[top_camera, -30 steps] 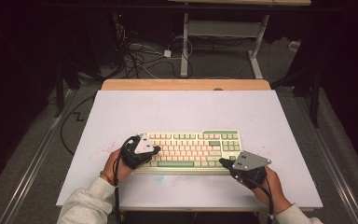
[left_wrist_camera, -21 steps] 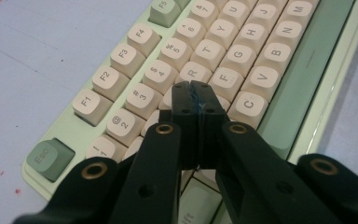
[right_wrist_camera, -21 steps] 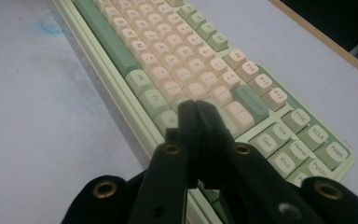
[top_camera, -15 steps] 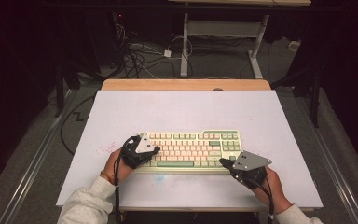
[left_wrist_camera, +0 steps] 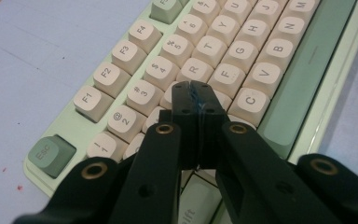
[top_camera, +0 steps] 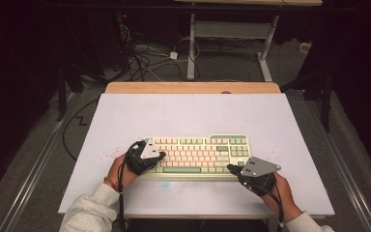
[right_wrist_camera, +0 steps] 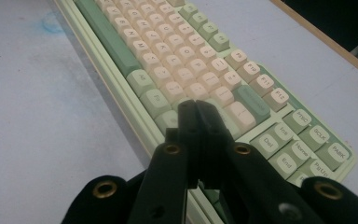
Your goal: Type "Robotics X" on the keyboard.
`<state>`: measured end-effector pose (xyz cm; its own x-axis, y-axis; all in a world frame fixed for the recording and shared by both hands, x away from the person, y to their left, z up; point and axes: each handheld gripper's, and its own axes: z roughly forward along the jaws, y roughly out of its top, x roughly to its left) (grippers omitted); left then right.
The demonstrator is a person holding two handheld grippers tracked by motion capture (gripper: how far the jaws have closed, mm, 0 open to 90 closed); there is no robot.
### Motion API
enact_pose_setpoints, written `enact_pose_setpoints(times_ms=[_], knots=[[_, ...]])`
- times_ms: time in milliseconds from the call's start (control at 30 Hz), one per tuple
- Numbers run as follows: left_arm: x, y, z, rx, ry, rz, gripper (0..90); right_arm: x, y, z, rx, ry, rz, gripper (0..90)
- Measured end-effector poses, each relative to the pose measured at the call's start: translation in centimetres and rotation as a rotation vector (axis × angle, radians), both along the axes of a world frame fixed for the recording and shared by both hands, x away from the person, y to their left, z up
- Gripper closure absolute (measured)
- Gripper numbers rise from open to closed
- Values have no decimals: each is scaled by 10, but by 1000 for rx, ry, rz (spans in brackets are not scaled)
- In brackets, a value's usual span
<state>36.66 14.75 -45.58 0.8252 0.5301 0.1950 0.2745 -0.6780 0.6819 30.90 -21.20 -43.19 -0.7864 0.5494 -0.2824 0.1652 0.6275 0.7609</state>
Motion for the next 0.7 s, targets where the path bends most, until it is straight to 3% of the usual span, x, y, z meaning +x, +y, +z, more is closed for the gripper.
enact_pose_setpoints(times_ms=[333, 400, 500, 700], knots=[[1, 1, -3, 4, 9, 2, 873, 0, 0, 0, 0, -1, 2, 900], [2, 2, -4, -19, 22, 3, 878, 0, -1, 1, 0, -2, 1, 900], [0, 1, -3, 0, 6, 5, 875, 0, -1, 1, 0, -3, 2, 900], [-4, 2, 3, -5, -28, 5, 874, 0, -2, 2, 4, -7, -4, 900]])
